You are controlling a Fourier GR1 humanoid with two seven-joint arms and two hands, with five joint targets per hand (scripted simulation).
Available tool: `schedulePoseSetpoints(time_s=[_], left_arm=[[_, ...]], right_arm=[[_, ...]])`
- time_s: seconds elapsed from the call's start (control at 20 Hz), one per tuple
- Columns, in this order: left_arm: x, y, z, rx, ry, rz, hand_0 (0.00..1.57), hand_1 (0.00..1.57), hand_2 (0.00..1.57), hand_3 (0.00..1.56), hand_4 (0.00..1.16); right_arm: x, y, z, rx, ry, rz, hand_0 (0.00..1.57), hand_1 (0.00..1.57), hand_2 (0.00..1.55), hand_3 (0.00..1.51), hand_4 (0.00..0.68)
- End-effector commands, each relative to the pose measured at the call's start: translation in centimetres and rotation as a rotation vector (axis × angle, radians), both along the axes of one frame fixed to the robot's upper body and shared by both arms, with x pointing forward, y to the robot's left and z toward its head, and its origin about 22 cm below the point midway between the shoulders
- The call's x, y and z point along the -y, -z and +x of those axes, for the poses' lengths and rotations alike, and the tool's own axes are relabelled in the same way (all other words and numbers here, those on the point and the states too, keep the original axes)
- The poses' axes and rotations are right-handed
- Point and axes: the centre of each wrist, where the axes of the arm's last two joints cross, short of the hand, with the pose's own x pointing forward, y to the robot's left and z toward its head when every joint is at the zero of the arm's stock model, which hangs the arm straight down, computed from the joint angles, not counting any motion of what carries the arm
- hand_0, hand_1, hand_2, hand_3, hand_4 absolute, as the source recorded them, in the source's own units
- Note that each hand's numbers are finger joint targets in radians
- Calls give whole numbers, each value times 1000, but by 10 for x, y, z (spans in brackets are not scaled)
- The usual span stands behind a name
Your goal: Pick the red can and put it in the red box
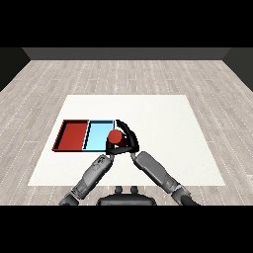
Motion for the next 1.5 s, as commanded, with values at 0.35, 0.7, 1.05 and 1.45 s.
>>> schedulePoseSetpoints(time_s=[0.35, 0.7, 1.05, 1.45], left_arm=[[-22, 14, -4, -47, -48, -8, 1571, 1571, 1571, 1496, 1142], [-60, 14, -3, 12, -99, 78, 1571, 1571, 1571, 1483, 1140], [-135, -4, 24, 47, -220, 250, 1571, 1571, 1568, 1467, 1116], [-211, 2, 45, -112, -374, 332, 1571, 1571, 1571, 1491, 1124]], right_arm=[[45, -36, 7, 56, 107, 48, 0, 0, 0, 0, 0], [115, -50, -21, 137, 163, 108, 0, 0, 0, 0, 0], [184, -2, -32, 46, 348, 32, 0, 0, 0, 0, 0], [228, 3, -58, 7, 397, -31, 0, 0, 0, 0, 0]])
